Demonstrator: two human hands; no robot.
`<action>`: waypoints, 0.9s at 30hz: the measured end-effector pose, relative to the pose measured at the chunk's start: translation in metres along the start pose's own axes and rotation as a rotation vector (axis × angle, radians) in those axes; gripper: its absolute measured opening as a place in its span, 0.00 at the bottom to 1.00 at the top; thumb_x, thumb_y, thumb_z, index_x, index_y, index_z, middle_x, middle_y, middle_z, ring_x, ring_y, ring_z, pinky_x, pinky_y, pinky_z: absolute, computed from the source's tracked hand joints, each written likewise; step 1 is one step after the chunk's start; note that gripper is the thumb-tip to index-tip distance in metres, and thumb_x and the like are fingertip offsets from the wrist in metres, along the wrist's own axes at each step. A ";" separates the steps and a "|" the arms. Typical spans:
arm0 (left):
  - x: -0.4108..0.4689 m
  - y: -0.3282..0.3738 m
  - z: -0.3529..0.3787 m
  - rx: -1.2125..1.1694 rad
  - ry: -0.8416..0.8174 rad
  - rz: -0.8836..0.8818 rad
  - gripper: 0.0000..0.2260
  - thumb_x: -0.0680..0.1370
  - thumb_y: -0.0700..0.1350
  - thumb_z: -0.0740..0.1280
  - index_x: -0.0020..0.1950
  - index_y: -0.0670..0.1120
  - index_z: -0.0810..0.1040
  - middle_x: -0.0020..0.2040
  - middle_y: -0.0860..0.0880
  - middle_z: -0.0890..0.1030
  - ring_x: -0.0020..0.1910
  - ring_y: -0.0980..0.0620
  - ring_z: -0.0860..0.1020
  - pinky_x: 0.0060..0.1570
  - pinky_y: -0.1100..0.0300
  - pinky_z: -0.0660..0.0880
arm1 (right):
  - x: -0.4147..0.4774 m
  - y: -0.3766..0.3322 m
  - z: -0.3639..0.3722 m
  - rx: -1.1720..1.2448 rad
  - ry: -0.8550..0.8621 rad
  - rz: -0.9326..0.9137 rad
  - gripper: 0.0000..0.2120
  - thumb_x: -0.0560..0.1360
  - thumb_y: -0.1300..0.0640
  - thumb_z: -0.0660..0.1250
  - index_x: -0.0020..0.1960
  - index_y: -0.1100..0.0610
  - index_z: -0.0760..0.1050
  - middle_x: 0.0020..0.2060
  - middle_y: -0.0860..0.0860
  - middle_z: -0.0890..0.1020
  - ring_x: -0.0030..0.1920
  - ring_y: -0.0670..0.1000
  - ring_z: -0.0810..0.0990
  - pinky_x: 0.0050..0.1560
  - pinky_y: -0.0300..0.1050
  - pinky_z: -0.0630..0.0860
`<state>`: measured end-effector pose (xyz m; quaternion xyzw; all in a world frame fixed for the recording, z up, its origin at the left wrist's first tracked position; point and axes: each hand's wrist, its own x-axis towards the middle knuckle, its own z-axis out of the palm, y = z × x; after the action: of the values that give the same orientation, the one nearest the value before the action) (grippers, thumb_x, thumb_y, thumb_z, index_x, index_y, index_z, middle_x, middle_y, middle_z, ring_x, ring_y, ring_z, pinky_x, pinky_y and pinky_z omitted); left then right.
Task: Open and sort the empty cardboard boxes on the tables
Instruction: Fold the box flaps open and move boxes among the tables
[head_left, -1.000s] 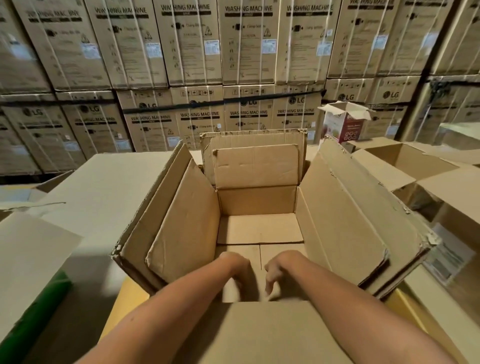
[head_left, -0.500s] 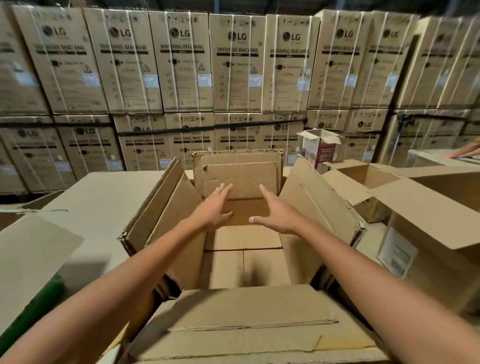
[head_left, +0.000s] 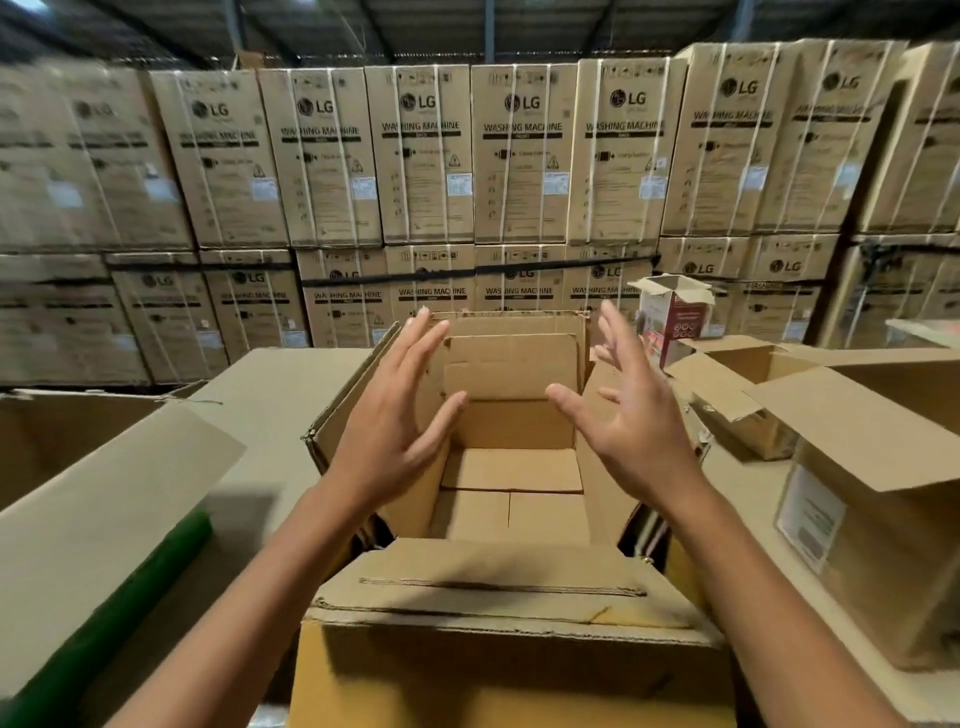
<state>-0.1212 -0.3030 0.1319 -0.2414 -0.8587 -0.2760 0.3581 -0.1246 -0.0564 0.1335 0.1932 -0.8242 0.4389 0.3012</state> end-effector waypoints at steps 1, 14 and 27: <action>-0.012 0.004 -0.006 -0.005 0.010 -0.005 0.29 0.80 0.52 0.65 0.80 0.49 0.59 0.81 0.51 0.57 0.79 0.54 0.57 0.76 0.50 0.60 | -0.011 -0.005 0.001 0.054 0.029 0.004 0.42 0.73 0.36 0.67 0.80 0.39 0.49 0.72 0.41 0.65 0.71 0.44 0.67 0.64 0.52 0.75; -0.233 0.001 -0.089 -0.075 0.066 -0.305 0.27 0.79 0.54 0.64 0.76 0.48 0.66 0.77 0.50 0.66 0.77 0.54 0.63 0.75 0.51 0.63 | -0.205 -0.085 0.079 0.258 0.069 0.205 0.35 0.74 0.39 0.66 0.76 0.51 0.65 0.69 0.43 0.72 0.67 0.42 0.73 0.57 0.40 0.77; -0.494 -0.066 -0.148 -0.014 -0.271 -0.650 0.24 0.79 0.53 0.64 0.73 0.44 0.70 0.72 0.44 0.73 0.72 0.47 0.70 0.72 0.49 0.67 | -0.424 -0.135 0.250 0.062 -0.391 0.548 0.36 0.73 0.36 0.65 0.77 0.47 0.63 0.69 0.44 0.71 0.66 0.47 0.73 0.62 0.57 0.76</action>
<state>0.2200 -0.5541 -0.1701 0.0076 -0.9284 -0.3469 0.1327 0.1876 -0.3162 -0.1753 0.0540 -0.8738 0.4832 0.0018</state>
